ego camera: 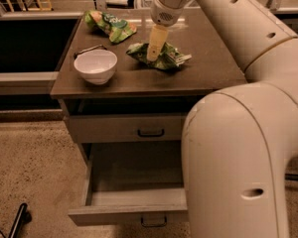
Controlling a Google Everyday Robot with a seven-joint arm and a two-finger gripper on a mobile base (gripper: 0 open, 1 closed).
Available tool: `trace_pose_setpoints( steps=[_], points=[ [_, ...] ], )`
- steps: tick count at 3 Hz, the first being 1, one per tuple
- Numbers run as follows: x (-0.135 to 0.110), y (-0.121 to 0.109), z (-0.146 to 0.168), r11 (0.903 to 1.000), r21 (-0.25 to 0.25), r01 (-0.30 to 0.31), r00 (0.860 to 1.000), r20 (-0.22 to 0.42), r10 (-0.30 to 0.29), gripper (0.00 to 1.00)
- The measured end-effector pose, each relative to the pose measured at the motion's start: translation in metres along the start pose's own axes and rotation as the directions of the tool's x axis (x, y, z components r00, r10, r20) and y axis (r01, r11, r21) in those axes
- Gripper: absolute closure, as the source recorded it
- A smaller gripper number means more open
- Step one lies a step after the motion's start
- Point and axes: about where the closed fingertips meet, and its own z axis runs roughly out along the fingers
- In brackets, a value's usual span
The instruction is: Place green jalapeno chip bag into middle drawer
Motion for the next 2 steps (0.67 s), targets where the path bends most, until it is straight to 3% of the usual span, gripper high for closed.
trace_pose_setpoints(
  steps=[1, 2],
  points=[
    [0.0123, 0.005, 0.0175, 0.999, -0.036, -0.026, 0.999, -0.044, 0.025, 0.19],
    [0.0105, 0.01, 0.0209, 0.998, -0.061, -0.017, 0.999, -0.029, 0.015, 0.42]
  ],
)
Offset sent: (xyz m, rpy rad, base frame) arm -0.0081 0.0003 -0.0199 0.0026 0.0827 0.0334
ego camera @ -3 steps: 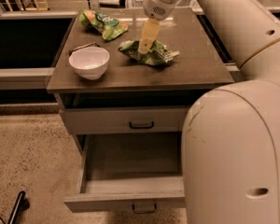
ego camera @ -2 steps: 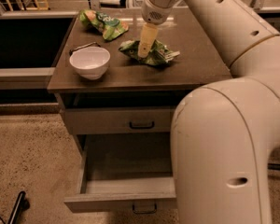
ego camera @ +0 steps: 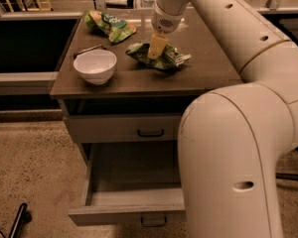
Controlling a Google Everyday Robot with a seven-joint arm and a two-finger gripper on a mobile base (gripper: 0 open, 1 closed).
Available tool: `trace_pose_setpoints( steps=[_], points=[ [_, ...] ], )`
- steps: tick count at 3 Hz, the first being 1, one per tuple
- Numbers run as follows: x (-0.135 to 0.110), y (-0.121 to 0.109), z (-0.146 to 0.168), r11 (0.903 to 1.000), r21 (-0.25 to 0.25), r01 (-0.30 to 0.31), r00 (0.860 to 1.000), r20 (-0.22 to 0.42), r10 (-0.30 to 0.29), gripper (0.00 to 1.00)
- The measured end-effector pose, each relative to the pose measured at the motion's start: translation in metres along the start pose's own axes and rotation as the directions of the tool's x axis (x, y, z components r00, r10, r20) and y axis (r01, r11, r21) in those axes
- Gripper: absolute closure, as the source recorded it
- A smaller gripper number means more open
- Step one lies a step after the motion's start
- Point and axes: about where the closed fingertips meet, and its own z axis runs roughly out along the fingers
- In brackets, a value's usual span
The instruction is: Place green jalapeno chip bag into middle drawer
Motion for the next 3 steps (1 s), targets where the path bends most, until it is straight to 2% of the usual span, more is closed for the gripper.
trace_pose_setpoints(
  steps=[1, 2, 3],
  points=[
    [-0.011, 0.01, -0.016, 0.9985, -0.014, 0.053, 0.996, 0.073, -0.052, 0.73],
    [-0.013, 0.019, -0.043, 0.9906, 0.003, 0.137, 0.98, 0.145, -0.136, 0.96],
    [-0.006, 0.042, -0.058, 0.9774, -0.017, 0.211, 0.967, 0.153, -0.206, 1.0]
  ],
)
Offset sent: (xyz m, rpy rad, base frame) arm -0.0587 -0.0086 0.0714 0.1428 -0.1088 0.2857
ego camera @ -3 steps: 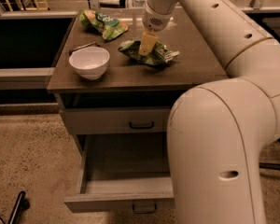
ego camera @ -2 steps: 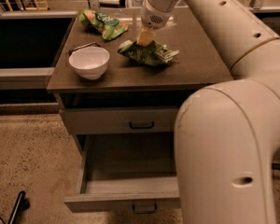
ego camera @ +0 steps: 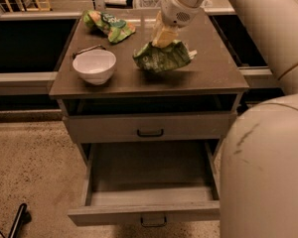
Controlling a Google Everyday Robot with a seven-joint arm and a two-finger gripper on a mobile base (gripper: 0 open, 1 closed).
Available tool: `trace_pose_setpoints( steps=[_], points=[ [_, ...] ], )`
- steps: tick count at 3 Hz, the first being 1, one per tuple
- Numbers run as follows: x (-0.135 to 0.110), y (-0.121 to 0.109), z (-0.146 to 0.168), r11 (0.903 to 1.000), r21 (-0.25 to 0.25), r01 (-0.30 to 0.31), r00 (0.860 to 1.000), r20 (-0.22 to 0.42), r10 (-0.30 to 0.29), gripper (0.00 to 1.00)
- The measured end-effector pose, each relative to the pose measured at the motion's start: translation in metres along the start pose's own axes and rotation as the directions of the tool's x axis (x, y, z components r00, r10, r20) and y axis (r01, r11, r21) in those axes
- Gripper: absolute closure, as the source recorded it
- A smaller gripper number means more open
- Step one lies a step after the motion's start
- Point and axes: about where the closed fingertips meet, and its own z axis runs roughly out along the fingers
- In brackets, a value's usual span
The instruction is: Place green jalapeno chip bag into middle drawer
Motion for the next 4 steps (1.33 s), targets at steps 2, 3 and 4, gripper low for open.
trace_pose_setpoints(
  steps=[2, 3, 4],
  points=[
    [-0.016, 0.079, -0.047, 0.9952, 0.054, 0.082, 0.996, 0.015, -0.083, 1.0],
    [-0.021, 0.128, -0.037, 0.9943, 0.031, 0.102, 0.995, -0.008, -0.102, 1.0],
    [-0.012, 0.149, -0.015, 0.9945, -0.031, 0.1, 0.995, -0.025, -0.101, 1.0]
  ],
)
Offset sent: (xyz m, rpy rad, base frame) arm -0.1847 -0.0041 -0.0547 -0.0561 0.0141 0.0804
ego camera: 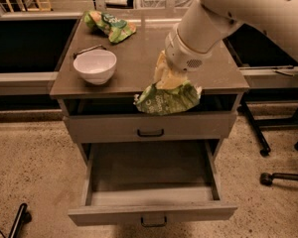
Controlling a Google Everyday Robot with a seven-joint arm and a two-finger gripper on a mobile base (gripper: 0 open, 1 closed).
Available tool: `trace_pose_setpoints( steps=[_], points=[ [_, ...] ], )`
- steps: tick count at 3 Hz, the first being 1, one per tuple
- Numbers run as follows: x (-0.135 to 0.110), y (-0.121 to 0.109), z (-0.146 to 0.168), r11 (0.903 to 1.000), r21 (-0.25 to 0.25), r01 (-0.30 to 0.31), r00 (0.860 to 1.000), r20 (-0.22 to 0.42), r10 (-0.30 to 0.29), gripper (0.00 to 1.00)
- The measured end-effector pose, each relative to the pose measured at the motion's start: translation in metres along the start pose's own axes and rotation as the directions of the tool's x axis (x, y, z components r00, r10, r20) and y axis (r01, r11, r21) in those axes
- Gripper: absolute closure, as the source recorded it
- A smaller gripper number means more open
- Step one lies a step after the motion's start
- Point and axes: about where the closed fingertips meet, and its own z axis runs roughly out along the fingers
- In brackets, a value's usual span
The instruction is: Place green jalapeno chip bag into middle drawer
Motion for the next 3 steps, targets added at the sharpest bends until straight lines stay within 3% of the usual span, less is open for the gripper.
trace_pose_setpoints(
  steps=[1, 2, 3],
  points=[
    [0.0, -0.001, 0.004, 1.0, 0.004, -0.005, 1.0, 0.007, 0.005, 1.0],
    [0.01, 0.005, 0.026, 0.9993, 0.015, -0.034, 0.999, 0.008, 0.034, 1.0],
    [0.056, 0.05, 0.113, 0.9798, 0.005, -0.2, 0.98, 0.013, 0.2, 1.0]
  ],
)
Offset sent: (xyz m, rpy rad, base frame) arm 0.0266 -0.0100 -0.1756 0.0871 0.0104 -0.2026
